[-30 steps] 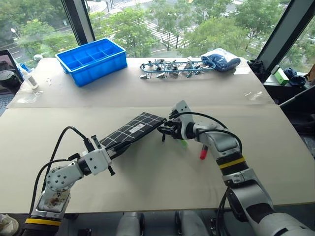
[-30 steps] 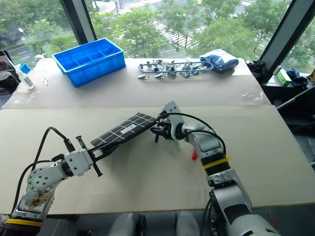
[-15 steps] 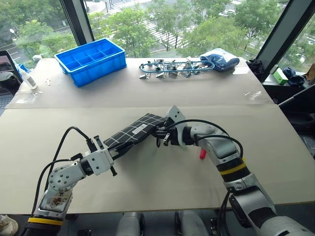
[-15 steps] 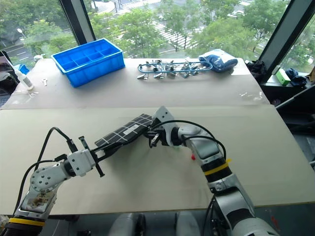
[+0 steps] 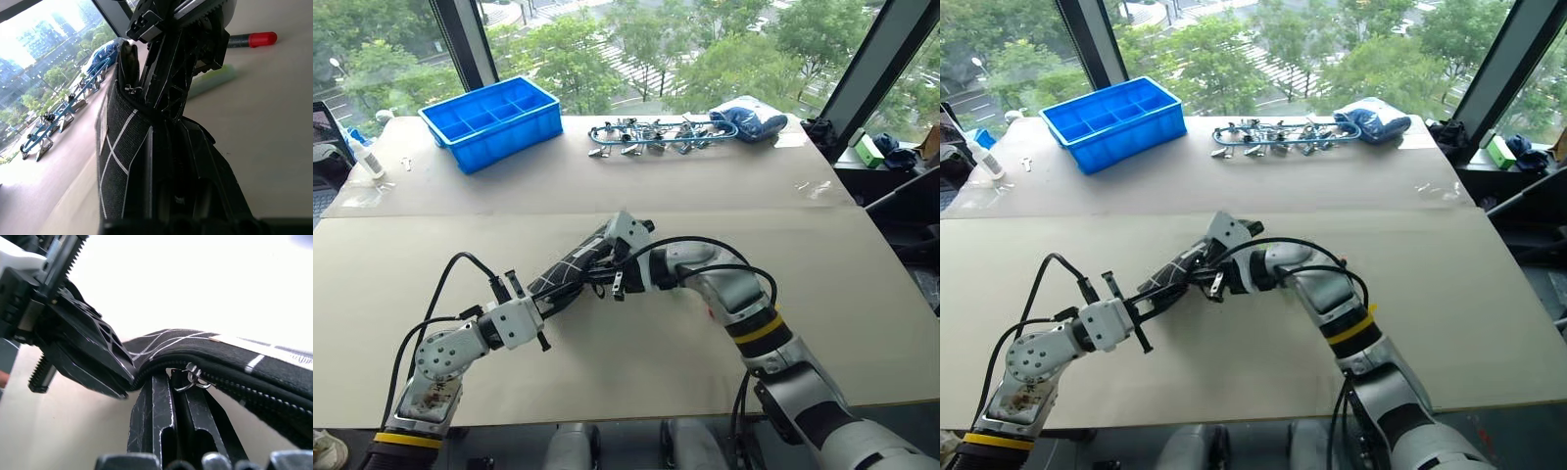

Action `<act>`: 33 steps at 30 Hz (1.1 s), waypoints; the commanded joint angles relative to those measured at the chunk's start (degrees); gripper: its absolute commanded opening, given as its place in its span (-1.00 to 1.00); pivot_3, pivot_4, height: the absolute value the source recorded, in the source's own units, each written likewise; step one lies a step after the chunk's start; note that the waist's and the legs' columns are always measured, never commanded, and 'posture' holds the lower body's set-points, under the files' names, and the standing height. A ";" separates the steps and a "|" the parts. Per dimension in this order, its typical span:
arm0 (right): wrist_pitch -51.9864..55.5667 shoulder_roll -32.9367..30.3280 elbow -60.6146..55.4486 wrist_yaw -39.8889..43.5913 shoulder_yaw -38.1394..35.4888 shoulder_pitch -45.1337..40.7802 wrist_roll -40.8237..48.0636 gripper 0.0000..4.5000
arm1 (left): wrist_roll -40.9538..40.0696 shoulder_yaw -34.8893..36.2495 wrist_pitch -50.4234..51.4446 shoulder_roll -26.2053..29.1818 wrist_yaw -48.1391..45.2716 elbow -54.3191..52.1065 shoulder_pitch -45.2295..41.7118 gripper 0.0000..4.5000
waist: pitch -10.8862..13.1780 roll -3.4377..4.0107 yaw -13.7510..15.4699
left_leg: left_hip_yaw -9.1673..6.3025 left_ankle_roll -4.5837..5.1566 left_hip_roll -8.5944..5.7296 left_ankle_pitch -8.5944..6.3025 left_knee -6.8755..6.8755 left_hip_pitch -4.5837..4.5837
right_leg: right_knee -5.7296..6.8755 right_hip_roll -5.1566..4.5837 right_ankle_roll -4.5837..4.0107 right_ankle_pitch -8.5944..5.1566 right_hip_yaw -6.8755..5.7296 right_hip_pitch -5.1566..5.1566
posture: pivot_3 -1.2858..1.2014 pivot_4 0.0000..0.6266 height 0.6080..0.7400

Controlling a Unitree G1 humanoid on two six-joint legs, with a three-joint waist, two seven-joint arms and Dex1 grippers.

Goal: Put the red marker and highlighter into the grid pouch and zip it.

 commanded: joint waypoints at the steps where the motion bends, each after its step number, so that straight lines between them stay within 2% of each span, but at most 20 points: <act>1: -2.39 0.21 -0.51 2.67 2.61 0.12 0.10 -0.99 | -0.36 -0.14 -0.23 -0.19 0.41 -1.11 -0.98 -1.00 | 0.00 0.00 0.10 | 0.00 0.00 -0.01 0.00 0.02 -0.01 | 0.00 -0.01 0.00 0.00 -0.01 0.00 | 0.03 -0.52 1.00; 7: -4.13 -0.39 4.20 -0.47 3.20 0.55 -3.76 -0.99 | -0.02 -0.41 -0.90 -0.69 0.47 -0.91 -0.41 -1.00 | 0.00 0.00 -0.03 | 0.02 0.00 -0.01 0.00 0.02 0.01 | 0.01 0.00 0.01 0.00 -0.01 0.00 | 0.03 -0.52 1.00; 13: -6.44 -0.89 5.70 -4.51 0.12 0.23 -5.67 -0.99 | 0.28 -0.85 -1.62 -1.19 0.34 -0.30 -0.23 -1.00 | 0.00 0.00 -0.03 | 0.05 0.00 -0.01 0.00 0.02 0.01 | 0.01 0.00 0.01 0.00 -0.01 0.00 | 0.03 -0.52 1.00; 15: -5.27 -1.87 4.49 -4.23 -2.47 0.50 -3.76 -0.68 | 0.31 -0.92 -1.94 -1.23 0.28 -0.03 -0.08 -1.00 | 0.00 0.00 -0.02 | 0.06 -0.01 -0.01 0.00 0.02 0.01 | 0.01 0.00 0.01 0.00 -0.01 0.00 | 0.03 -0.52 1.00; 16: -3.97 -2.59 3.11 -3.95 -3.48 0.87 -2.79 -0.59 | 0.32 -0.97 -2.11 -1.22 0.26 0.11 0.02 -1.00 | 0.00 0.00 0.09 | 0.05 -0.01 -0.01 0.00 0.02 0.00 | 0.01 -0.01 0.01 0.01 -0.01 0.00 | 0.03 -0.52 1.00; 20: -0.76 -5.53 -2.32 -3.18 -4.63 2.79 -1.26 0.04 | 0.25 -1.10 -2.58 -1.09 0.26 0.58 0.09 -1.00 | 0.00 0.00 0.19 | 0.03 0.00 -0.04 0.00 0.03 -0.02 | -0.01 -0.06 0.02 0.01 -0.02 0.02 | 0.03 -0.52 1.00; 22: 3.99 -7.17 -5.71 -3.74 -6.93 4.02 1.11 0.40 | 0.19 -1.15 -2.97 -1.10 0.26 1.10 -0.08 -1.00 | 0.00 0.00 0.07 | -0.01 0.00 -0.03 0.00 0.02 -0.01 | -0.02 -0.05 0.02 0.01 -0.01 0.01 | 0.03 -0.52 1.00; 23: 7.43 -8.23 -7.74 -3.00 -8.88 4.81 3.81 0.50 | 0.19 -1.22 -3.16 -1.14 0.28 1.27 -0.10 -1.00 | 0.00 0.00 0.06 | -0.01 0.00 -0.02 0.00 0.02 -0.01 | -0.01 -0.05 0.02 0.01 -0.01 0.01 | 0.03 -0.52 1.00; 29: 15.25 -17.72 -21.07 0.38 -18.16 10.27 13.94 0.50 | 0.19 -1.61 -4.26 -1.24 0.14 2.50 -0.34 -1.00 | 0.00 -0.01 0.18 | -0.18 0.01 -0.02 -0.01 0.03 0.00 | -0.03 -0.07 0.02 0.01 0.01 0.03 | 0.03 -0.52 1.00; 31: 16.47 -19.34 -22.88 -0.94 -21.80 11.48 16.00 0.50 | 0.14 -1.60 -4.70 -1.23 0.15 3.06 -0.48 -1.00 | 0.00 -0.02 0.15 | -0.19 0.02 -0.02 -0.01 0.02 0.02 | -0.04 -0.07 0.02 0.01 0.01 0.04 | 0.03 -0.52 1.00; 33: 17.92 -21.20 -23.77 -5.65 -24.55 12.29 14.22 0.50 | 0.06 -1.49 -5.13 -1.15 0.19 3.45 -0.49 -1.00 | 0.01 -0.02 0.16 | -0.21 0.02 -0.01 -0.01 0.02 0.03 | -0.04 -0.05 0.02 0.01 0.01 0.05 | 0.03 -0.52 1.00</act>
